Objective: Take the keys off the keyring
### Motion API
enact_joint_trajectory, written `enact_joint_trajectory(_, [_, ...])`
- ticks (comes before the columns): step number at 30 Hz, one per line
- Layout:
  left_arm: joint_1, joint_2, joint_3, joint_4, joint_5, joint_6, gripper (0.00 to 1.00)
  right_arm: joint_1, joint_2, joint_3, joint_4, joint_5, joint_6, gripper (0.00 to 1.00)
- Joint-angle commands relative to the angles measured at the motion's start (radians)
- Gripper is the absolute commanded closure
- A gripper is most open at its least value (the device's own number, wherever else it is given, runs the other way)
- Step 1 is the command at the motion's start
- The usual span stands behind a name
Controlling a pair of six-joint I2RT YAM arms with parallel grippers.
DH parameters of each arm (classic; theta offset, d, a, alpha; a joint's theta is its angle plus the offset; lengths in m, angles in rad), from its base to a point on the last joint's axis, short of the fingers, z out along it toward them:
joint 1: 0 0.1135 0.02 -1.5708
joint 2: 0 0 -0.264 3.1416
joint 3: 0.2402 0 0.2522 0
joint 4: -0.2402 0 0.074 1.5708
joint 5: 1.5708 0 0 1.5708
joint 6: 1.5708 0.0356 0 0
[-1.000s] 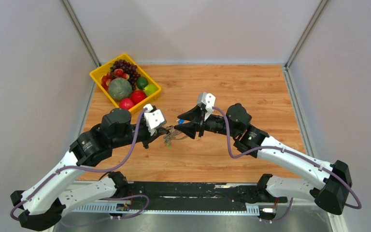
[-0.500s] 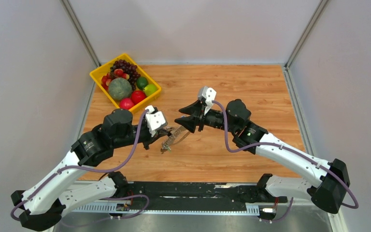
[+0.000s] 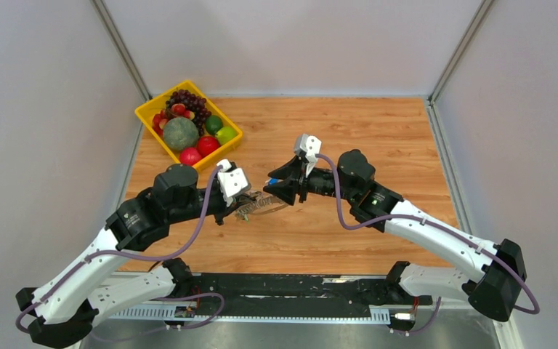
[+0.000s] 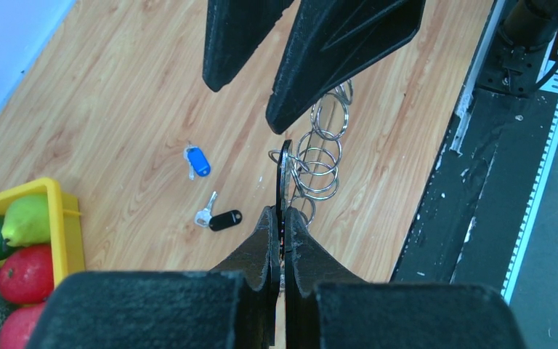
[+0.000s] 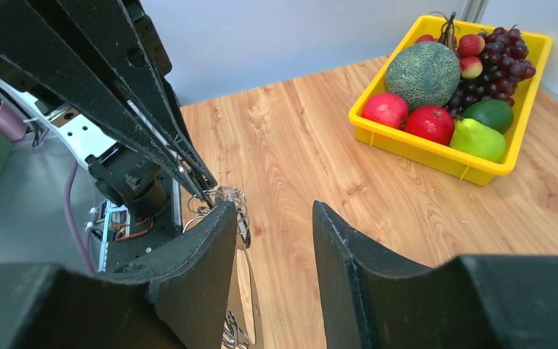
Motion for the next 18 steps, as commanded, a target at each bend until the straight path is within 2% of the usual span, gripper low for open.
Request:
enact_joint_trajectory(1, [-0.002,-0.022,0.010,0.050,0.005,0.022,1.00,-0.003,-0.033,0.028,-0.031,-0.054,0.006,0.54])
enact_joint_trajectory(10, [-0.001,-0.034,-0.012,0.050,0.020,0.068,1.00,-0.003,-0.078,0.021,-0.063,-0.069,0.038,0.55])
enact_joint_trajectory(13, [-0.002,-0.045,-0.043,0.050,0.050,0.128,1.00,-0.018,-0.098,0.053,-0.088,0.030,0.084,0.55])
enact_joint_trajectory(18, [-0.002,-0.076,-0.115,0.074,0.116,0.265,1.00,-0.040,-0.117,0.064,-0.097,0.047,0.062,0.55])
